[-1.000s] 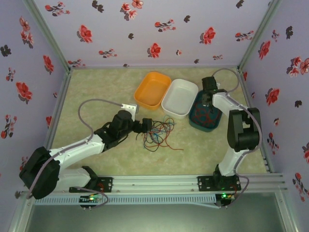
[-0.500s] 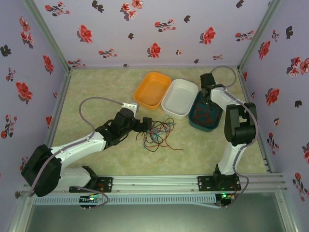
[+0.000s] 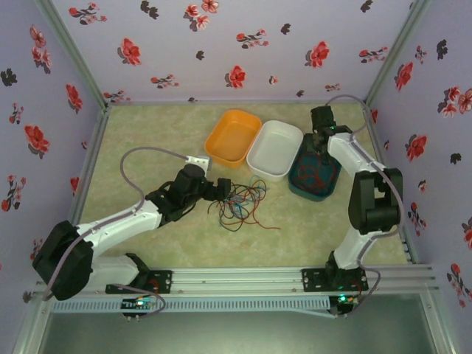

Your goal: Untangle the cables

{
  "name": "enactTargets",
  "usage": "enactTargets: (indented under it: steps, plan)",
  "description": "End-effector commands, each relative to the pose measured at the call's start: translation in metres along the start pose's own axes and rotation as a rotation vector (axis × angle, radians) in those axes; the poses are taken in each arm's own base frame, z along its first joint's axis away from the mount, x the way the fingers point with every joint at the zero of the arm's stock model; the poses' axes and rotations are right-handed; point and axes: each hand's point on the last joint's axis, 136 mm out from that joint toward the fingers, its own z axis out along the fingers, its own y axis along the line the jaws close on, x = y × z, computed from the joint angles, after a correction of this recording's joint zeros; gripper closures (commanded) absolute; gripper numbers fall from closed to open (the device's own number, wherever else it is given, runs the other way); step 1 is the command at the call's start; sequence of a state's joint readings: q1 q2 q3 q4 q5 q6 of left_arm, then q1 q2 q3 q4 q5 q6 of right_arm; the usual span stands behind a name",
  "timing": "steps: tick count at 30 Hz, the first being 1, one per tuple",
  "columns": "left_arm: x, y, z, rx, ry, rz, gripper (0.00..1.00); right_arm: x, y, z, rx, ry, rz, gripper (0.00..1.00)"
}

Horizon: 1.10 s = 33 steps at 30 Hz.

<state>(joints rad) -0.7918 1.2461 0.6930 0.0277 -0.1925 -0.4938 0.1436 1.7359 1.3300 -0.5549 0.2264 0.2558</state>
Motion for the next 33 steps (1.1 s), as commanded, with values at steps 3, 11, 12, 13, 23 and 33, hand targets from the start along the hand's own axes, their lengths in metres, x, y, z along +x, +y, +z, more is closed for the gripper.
enactTargets:
  steps: [3, 11, 12, 13, 23, 33]
  plan:
    - [-0.017, 0.002, -0.008, -0.018, -0.044, -0.03, 0.0, -0.005, 0.012, -0.033, -0.116, -0.018, 0.067, 0.27]
    - [-0.015, 0.01, -0.005, -0.066, 0.005, -0.085, 0.0, 0.022, 0.057, -0.093, -0.301, -0.053, 0.102, 0.39]
    - [-0.012, 0.012, -0.003, -0.079, 0.025, -0.091, 0.0, 0.03, 0.064, -0.1, -0.313, -0.05, 0.095, 0.39]
    - [-0.011, 0.012, -0.001, -0.081, 0.044, -0.092, 0.0, 0.039, 0.072, -0.105, -0.323, -0.047, 0.085, 0.4]
    - [0.013, 0.0, 0.021, -0.058, 0.256, -0.078, 0.03, 0.138, 0.133, -0.121, -0.404, 0.027, 0.084, 0.49]
    - [0.048, -0.009, 0.049, -0.021, 0.401, -0.11, 0.13, 0.197, 0.165, -0.094, -0.345, 0.138, 0.085, 0.59]
